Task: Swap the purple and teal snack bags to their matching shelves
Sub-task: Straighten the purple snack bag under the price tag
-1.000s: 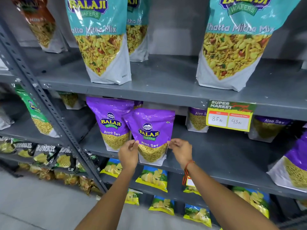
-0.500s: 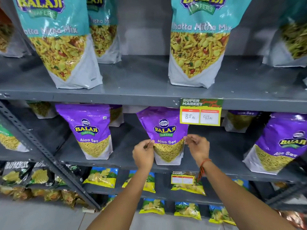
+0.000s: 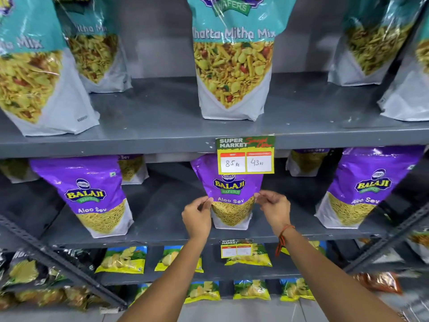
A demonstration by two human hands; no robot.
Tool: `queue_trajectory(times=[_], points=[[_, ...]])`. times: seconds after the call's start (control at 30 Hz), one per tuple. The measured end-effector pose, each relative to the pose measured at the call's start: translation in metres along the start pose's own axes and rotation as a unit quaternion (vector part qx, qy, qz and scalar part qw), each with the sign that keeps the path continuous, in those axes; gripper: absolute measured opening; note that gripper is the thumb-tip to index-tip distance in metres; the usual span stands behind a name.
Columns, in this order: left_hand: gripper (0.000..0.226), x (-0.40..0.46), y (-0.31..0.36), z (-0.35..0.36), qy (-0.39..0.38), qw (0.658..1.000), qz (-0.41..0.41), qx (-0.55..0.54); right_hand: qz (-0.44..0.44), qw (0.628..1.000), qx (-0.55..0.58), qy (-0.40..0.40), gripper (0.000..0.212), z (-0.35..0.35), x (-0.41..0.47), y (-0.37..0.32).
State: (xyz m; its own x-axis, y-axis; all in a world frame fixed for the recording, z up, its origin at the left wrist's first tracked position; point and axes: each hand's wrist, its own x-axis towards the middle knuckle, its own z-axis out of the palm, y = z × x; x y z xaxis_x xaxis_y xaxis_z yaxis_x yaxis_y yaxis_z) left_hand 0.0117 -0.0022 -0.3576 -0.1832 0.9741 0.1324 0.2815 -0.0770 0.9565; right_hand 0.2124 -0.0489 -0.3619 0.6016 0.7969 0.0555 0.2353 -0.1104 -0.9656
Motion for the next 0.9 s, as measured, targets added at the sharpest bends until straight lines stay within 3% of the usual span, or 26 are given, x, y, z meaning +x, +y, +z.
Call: queue_trajectory(times=[0.27, 0.47, 0.63, 0.7, 0.8, 0.9], points=[[0.019, -0.008, 0.006, -0.006, 0.0, 1.0, -0.009, 0.005, 0.021, 1.0, -0.011, -0.014, 0.009, 0.001, -0.001, -0.002], [0.018, -0.017, 0.012, -0.011, 0.007, 1.0, -0.023, 0.011, 0.053, 0.991, -0.047, -0.112, 0.007, 0.005, -0.01, -0.002], [0.016, -0.016, 0.014, -0.015, -0.011, 0.999, -0.025, 0.022, 0.045, 0.988, -0.056, -0.134, 0.008, 0.004, -0.013, 0.0], [0.016, -0.013, 0.018, -0.016, -0.028, 0.999, -0.034, 0.024, 0.041, 0.987, -0.067, -0.141, 0.018, 0.0, -0.013, -0.003], [0.023, -0.017, 0.033, -0.025, -0.01, 0.999, -0.037, -0.009, 0.002, 0.996, -0.036, -0.077, 0.032, -0.008, -0.026, -0.021], [0.012, -0.034, 0.072, -0.047, 0.05, 0.99, 0.11, -0.067, -0.108, 0.994, -0.004, -0.005, 0.012, -0.022, -0.055, -0.056]])
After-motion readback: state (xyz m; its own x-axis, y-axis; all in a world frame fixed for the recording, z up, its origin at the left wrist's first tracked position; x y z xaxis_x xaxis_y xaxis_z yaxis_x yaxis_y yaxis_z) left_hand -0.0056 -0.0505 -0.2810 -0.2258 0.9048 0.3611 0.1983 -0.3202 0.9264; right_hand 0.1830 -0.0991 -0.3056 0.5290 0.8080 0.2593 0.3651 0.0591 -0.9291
